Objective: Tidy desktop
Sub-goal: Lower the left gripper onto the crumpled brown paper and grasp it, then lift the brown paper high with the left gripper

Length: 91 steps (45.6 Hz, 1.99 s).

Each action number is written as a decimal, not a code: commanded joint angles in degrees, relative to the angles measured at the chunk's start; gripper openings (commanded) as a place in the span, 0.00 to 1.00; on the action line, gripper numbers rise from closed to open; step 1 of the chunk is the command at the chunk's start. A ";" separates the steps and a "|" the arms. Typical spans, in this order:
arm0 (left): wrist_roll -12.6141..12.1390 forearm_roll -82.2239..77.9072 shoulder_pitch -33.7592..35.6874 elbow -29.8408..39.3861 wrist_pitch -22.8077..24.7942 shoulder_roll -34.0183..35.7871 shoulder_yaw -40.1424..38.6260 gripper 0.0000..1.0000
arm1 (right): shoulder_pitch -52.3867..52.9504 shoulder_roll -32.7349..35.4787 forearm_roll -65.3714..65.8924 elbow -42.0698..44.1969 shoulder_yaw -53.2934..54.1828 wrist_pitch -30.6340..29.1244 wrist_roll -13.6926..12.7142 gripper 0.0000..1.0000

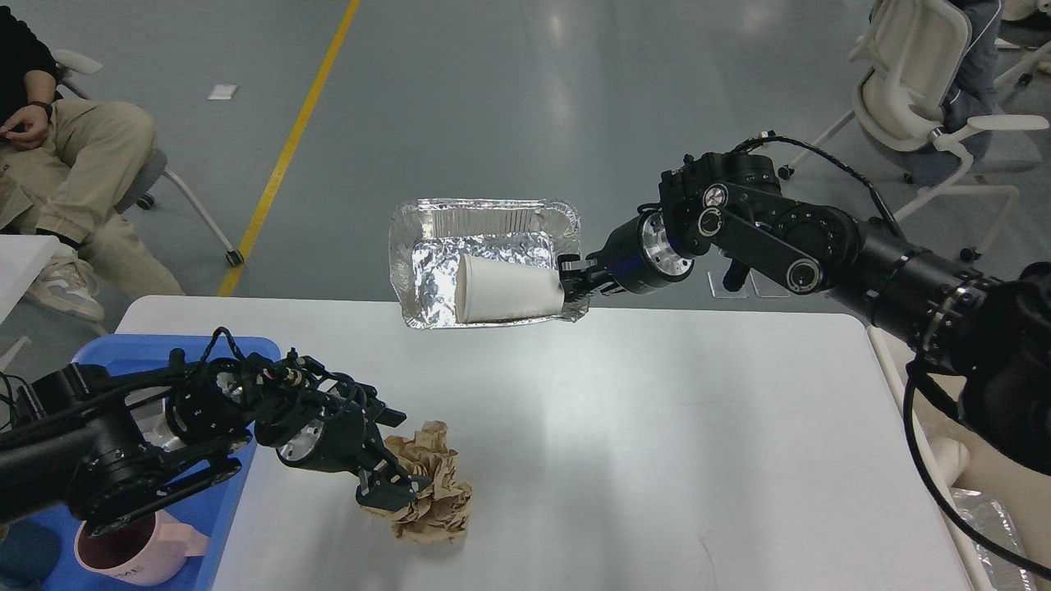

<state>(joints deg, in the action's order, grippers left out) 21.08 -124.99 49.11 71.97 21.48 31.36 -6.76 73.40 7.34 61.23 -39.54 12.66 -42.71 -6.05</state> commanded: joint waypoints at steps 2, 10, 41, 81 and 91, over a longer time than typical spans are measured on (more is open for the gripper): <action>0.89 0.10 -0.77 -0.78 -1.52 -1.65 1.66 0.95 | -0.01 0.22 0.03 -0.45 0.00 0.00 -0.02 0.00; 3.09 0.18 -2.00 -1.57 -4.51 -1.65 1.66 0.87 | -0.09 0.75 -0.06 -0.80 0.09 0.00 0.07 0.00; 4.23 0.10 -2.18 -8.42 -6.45 -0.69 4.38 0.00 | -0.71 1.63 -0.06 -1.68 0.53 0.09 0.16 0.00; 6.69 32.52 -14.04 4.93 -24.99 30.51 1.40 0.00 | -1.33 1.54 0.03 -1.59 0.44 0.44 0.07 0.00; 7.83 44.99 -17.29 6.60 -32.02 35.17 1.40 0.00 | -1.68 1.28 0.03 -1.59 0.44 0.53 0.07 0.00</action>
<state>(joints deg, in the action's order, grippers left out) 28.19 -86.84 33.31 77.45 -7.02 64.57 -5.36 71.90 8.72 61.26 -41.05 13.12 -42.26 -5.98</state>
